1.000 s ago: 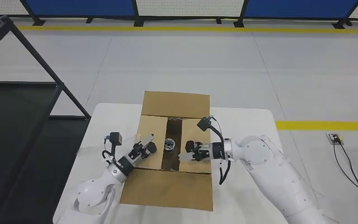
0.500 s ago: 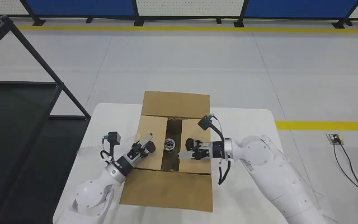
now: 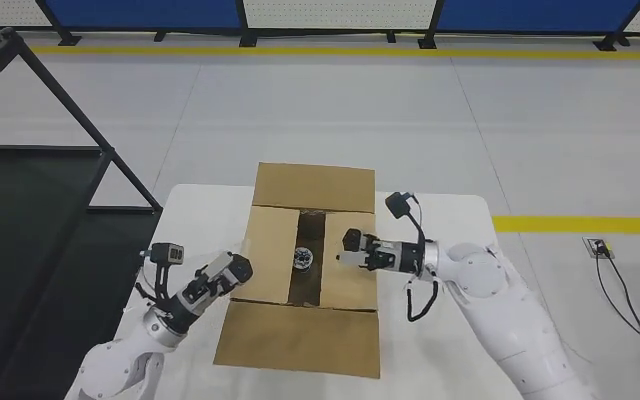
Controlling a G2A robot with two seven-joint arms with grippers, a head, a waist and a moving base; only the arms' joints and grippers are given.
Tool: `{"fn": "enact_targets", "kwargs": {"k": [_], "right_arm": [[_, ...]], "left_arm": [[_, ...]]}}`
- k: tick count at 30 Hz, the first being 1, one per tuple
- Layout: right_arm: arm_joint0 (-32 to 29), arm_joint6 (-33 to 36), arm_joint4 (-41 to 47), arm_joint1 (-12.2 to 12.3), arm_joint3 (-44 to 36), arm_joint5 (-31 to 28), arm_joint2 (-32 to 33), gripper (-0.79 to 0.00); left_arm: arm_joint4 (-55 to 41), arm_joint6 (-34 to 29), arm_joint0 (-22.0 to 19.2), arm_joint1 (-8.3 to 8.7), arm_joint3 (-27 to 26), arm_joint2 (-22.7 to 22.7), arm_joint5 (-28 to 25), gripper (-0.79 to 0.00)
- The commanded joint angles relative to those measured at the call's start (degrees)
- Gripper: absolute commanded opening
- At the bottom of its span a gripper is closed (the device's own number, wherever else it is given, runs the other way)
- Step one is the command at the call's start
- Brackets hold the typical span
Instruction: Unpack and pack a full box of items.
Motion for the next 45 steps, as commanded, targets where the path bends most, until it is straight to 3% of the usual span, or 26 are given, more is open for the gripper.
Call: {"fn": "enact_targets", "kwargs": {"k": [1,5,10,18,26,30,40,45], "right_arm": [[-0.1,0.1,0.8,0.2,0.3,-0.5,0.8,0.0],[-0.1,0.5,2.4,0.6,0.8,-1.2,2.1,0.0],[0.5,0.3,3.5,0.9,1.9,-1.8,2.9,0.0],[4.9,-9.9,-0.5,0.0,11.2,4.2,2.2,0.0],[10.6,-26.5,-10.6,-2.2,22.0,10.1,-2.1,0.0],[12.7,-29.2,-10.2,-3.7,26.8,9.0,-4.2,0.0],[17.9,-25.8,-4.0,-7.5,39.0,4.8,-7.5,0.0],[19.3,-20.8,3.3,-9.1,43.7,-1.5,-7.1,0.0]], "left_arm": [[-1.7,-5.4,1.9,0.58,0.3,-3.4,0.2,0.0],[-5.9,-13.3,4.7,1.52,2.8,-8.3,2.2,0.0],[-7.9,-16.2,6.4,2.13,6.8,-11.5,3.4,0.0],[-1.5,-19.5,6.6,2.97,8.5,-10.5,4.7,0.0],[3.4,-23.1,7.2,3.71,7.4,-8.6,4.7,0.0],[3.0,-23.9,7.2,3.86,6.4,-7.2,4.8,0.0],[2.7,-25.9,7.0,4.39,4.5,-5.0,4.7,0.0],[0.3,-24.8,7.1,4.49,3.7,-4.6,4.6,0.0]]}}
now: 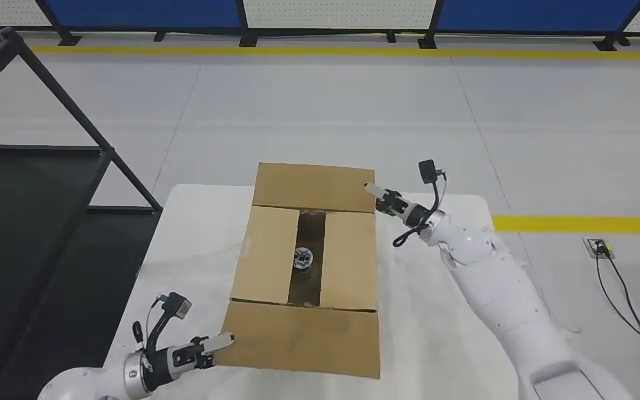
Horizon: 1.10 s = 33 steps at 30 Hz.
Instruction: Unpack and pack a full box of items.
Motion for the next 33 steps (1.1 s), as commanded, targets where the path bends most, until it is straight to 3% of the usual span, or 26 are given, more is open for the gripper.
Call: {"fn": "enact_targets", "kwargs": {"k": [1,12,21,25,33], "right_arm": [[0.3,2.1,3.3,-0.5,1.7,-2.7,0.5,0.0],[2.4,12.6,12.6,-1.3,6.2,-10.6,3.1,0.0],[2.8,17.5,15.0,-0.9,6.0,-13.8,4.5,0.0],[2.6,22.1,17.4,-0.5,4.6,-14.0,5.4,0.0],[2.0,24.5,14.0,1.3,-2.4,-11.6,5.2,0.0]], "left_arm": [[-1.3,0.7,0.0,0.02,-0.3,0.1,0.0,0.0],[-7.0,5.6,-1.1,0.05,-2.5,0.6,1.1,0.0],[-11.0,15.8,-2.9,-0.45,-3.7,1.6,1.0,0.0],[-12.3,20.8,-3.7,-0.8,-4.3,2.8,1.1,0.0],[-8.1,29.2,-5.6,-1.37,-5.2,5.9,-0.4,0.0]]}}
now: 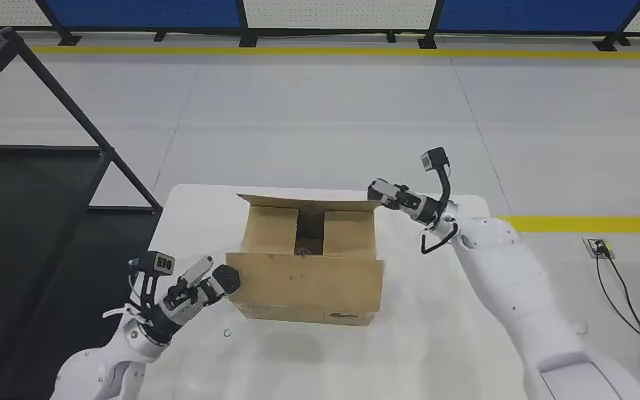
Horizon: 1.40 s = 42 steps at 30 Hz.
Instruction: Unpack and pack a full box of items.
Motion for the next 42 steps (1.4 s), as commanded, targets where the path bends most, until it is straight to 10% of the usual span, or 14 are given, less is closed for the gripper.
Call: {"fn": "enact_targets", "kwargs": {"k": [1,42], "right_arm": [[-0.4,0.6,-0.9,0.5,-2.0,0.6,0.0,0.0],[-7.6,15.0,-0.5,4.0,-23.8,32.7,0.2,0.0]], "left_arm": [[1.1,1.6,-0.5,-0.15,-0.2,1.2,-0.1,0.0],[22.5,23.0,-9.0,-2.72,1.7,14.4,2.0,0.0]]}}
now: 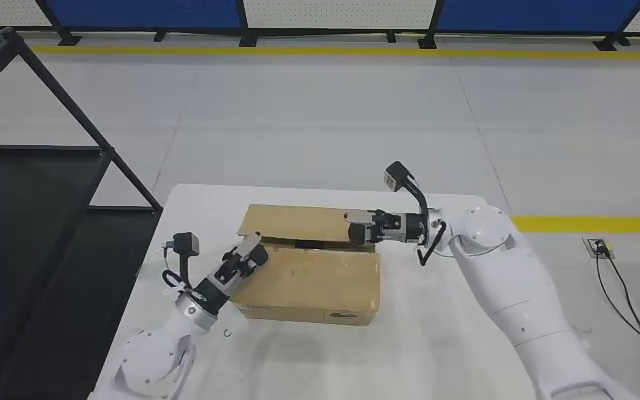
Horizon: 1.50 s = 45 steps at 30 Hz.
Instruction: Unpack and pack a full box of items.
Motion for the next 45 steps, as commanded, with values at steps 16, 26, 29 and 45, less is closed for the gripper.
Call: {"fn": "enact_targets", "kwargs": {"k": [16,26,29,45], "right_arm": [[-1.7,1.1,2.1,0.0,0.4,0.2,-0.6,0.0],[-3.8,-0.1,3.1,0.7,0.3,-1.3,1.1,0.0],[-4.2,-0.2,3.3,0.7,0.4,-1.3,1.1,0.0],[-4.9,-1.4,2.4,0.9,0.9,-2.7,0.8,0.0]], "left_arm": [[4.1,3.9,-2.2,-0.92,1.0,1.8,-1.2,0.0],[-4.1,9.5,3.8,-0.38,0.7,-10.2,-3.8,0.0],[-6.3,10.8,5.5,-0.36,1.9,-12.7,-4.0,0.0],[-10.4,9.7,7.8,-0.34,3.9,-15.4,-2.6,0.0]]}}
